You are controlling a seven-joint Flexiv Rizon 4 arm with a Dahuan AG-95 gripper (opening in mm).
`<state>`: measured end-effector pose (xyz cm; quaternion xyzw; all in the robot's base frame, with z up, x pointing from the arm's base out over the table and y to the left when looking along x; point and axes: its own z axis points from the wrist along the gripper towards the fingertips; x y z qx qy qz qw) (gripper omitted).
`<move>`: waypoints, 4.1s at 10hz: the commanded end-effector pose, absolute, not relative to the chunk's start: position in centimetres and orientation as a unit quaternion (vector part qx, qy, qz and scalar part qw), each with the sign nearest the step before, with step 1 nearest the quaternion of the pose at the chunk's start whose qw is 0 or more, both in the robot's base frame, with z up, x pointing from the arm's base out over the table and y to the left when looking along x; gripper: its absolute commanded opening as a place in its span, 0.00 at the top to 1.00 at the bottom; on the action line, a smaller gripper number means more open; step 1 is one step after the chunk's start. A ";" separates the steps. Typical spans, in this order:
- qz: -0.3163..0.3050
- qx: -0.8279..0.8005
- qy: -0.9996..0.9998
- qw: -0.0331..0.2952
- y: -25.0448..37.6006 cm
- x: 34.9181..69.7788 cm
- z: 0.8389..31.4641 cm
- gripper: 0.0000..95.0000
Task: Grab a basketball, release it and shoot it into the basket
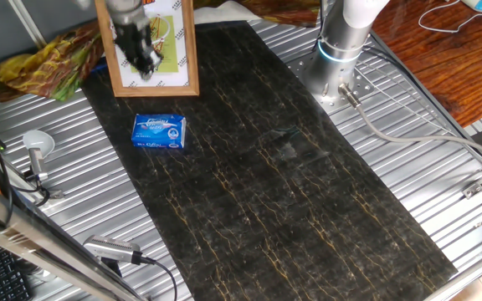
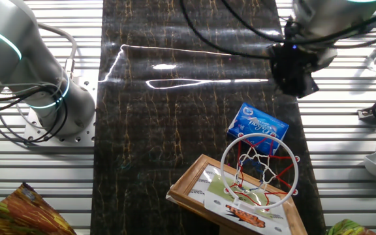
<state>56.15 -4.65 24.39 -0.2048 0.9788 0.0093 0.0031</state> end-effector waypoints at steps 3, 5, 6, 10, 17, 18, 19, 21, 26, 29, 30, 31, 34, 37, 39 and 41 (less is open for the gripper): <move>0.005 -0.184 0.983 0.000 -2.5 57.7 24.0 1.00; -0.001 -0.180 0.984 -0.002 -2.4 57.8 23.7 1.00; -0.006 -0.181 0.983 -0.003 -2.5 57.8 23.7 1.00; 0.000 -0.167 0.986 0.000 -4.0 57.5 20.1 1.00; 0.023 -0.151 0.988 0.002 -4.3 57.3 15.1 1.00; 0.022 -0.152 0.988 0.002 -4.3 57.3 15.2 1.00; 0.020 -0.154 0.988 0.002 -4.3 57.3 15.2 1.00; 0.016 -0.163 0.986 0.001 -4.3 57.3 15.2 1.00; 0.012 -0.144 0.990 0.000 -4.3 57.3 15.1 1.00; 0.012 -0.151 0.988 0.000 -4.3 57.3 15.1 1.00; 0.012 -0.151 0.988 0.000 -4.3 57.3 15.1 1.00; 0.012 -0.151 0.988 0.000 -4.3 57.3 15.1 1.00; 0.012 -0.151 0.988 0.000 -4.3 57.3 15.0 1.00; 0.012 -0.151 0.988 0.000 -4.3 57.3 15.0 1.00; 0.012 -0.151 0.988 0.000 -4.3 57.3 15.0 1.00; 0.012 -0.151 0.988 0.000 -4.3 57.3 15.0 1.00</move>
